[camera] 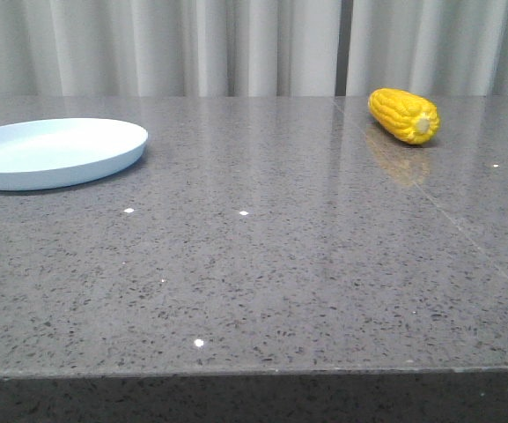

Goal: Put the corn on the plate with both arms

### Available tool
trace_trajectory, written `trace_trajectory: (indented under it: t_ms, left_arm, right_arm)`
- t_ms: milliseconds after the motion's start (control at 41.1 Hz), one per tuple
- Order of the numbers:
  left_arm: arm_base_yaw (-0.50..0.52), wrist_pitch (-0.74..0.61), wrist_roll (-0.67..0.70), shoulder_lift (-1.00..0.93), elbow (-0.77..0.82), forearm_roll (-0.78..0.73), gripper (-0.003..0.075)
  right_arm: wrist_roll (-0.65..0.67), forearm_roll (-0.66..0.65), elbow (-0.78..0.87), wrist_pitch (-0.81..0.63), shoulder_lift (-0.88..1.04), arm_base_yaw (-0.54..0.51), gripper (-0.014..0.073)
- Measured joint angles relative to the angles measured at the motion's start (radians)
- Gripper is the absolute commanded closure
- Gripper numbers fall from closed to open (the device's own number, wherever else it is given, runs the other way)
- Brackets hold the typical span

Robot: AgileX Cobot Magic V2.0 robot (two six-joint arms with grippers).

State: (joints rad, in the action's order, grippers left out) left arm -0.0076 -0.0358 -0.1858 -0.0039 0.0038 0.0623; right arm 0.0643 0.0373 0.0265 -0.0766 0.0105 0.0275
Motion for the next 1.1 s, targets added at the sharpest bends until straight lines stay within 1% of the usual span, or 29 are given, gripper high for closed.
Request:
trace_trajectory:
  t_ms: [633, 779, 877, 950, 1096]
  left_arm:
    - [0.000, 0.000, 0.000, 0.000, 0.000, 0.000, 0.0741]
    - [0.000, -0.051, 0.000, 0.000, -0.009, 0.000, 0.0741]
    - [0.000, -0.041, 0.000, 0.000, -0.075, 0.000, 0.0741]
    - [0.000, -0.015, 0.000, 0.000, -0.171, 0.000, 0.0741]
    - [0.000, 0.096, 0.000, 0.015, -0.372, 0.000, 0.0741]
  right_arm:
    - [0.000, 0.000, 0.000, -0.013, 0.000, 0.000, 0.0662]
    - [0.000, 0.000, -0.021, 0.002, 0.000, 0.000, 0.0662]
    - [0.000, 0.000, -0.101, 0.057, 0.000, 0.000, 0.0662]
    - [0.000, 0.000, -0.179, 0.113, 0.000, 0.000, 0.0662]
    - [0.000, 0.000, -0.348, 0.247, -0.021, 0.000, 0.0662]
